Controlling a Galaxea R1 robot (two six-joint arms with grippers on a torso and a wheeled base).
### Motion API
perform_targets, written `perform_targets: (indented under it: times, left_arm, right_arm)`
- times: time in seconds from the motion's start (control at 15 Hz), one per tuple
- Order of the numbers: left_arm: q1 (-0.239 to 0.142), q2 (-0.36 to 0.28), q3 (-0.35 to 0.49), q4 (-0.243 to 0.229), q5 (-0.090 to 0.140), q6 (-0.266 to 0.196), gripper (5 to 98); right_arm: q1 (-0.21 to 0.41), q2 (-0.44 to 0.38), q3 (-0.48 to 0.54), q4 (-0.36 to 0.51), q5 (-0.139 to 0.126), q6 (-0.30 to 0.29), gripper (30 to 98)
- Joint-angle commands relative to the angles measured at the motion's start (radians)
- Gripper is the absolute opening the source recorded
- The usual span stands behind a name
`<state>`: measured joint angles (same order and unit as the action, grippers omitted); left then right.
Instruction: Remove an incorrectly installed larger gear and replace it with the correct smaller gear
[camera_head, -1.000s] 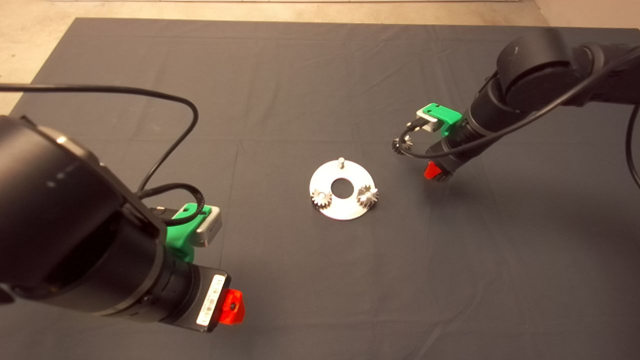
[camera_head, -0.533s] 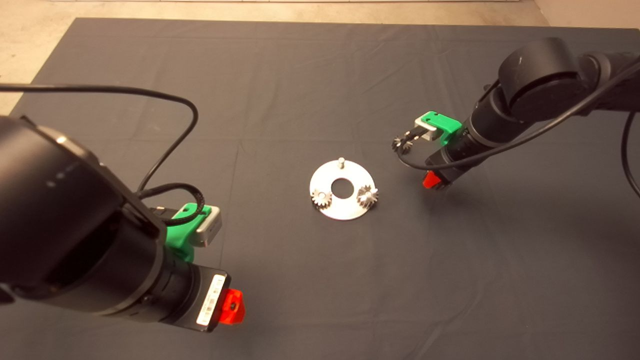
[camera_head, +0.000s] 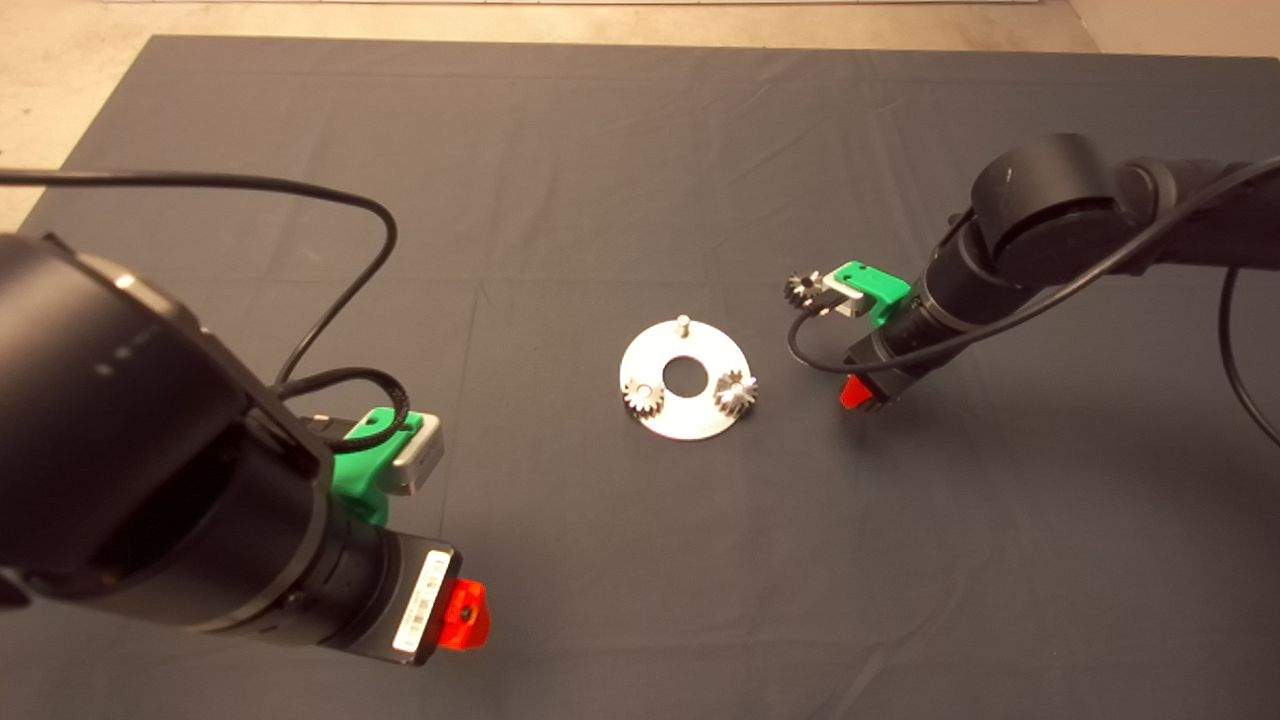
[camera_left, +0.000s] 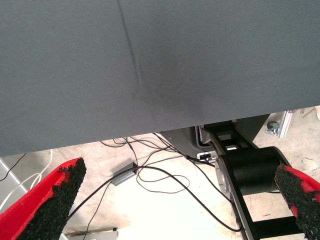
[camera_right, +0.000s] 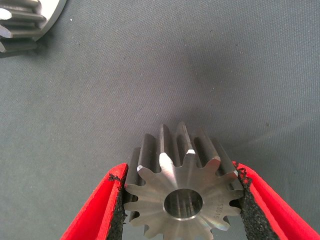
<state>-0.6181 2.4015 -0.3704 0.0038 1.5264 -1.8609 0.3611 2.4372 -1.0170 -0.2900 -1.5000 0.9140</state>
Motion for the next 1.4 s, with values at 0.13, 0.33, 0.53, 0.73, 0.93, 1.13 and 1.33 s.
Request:
perform_targets:
  times: [0.13, 0.33, 0.53, 0.73, 0.93, 1.13, 1.33]
  left_arm:
    - [-0.006, 0.002, 0.015, -0.019, 0.132, -0.004, 98.2]
    - [-0.006, 0.002, 0.015, -0.02, 0.132, -0.004, 98.2]
    - [-0.005, 0.001, 0.015, -0.02, 0.132, -0.004, 98.2]
    - [-0.005, 0.002, 0.015, -0.019, 0.132, -0.004, 98.2]
    - [-0.005, 0.001, 0.015, -0.019, 0.132, -0.004, 98.2]
    - [-0.005, 0.001, 0.015, -0.02, 0.132, -0.004, 98.2]
    - [-0.005, 0.002, 0.015, -0.02, 0.132, -0.004, 98.2]
  right_arm:
    - [-0.011, -0.003, 0.011, -0.073, -0.002, 0.006, 49.6]
    - [-0.013, -0.003, 0.033, -0.103, -0.002, 0.009, 49.6]
    - [-0.023, -0.003, 0.034, -0.115, -0.002, 0.019, 49.6]
    - [-0.029, -0.003, 0.034, -0.117, -0.002, 0.019, 49.6]
    - [-0.046, -0.003, 0.034, -0.13, -0.002, 0.022, 49.6]
    - [-0.06, -0.003, 0.034, -0.132, 0.0, 0.022, 49.6]
    - [-0.06, -0.003, 0.034, -0.141, -0.002, 0.022, 49.6]
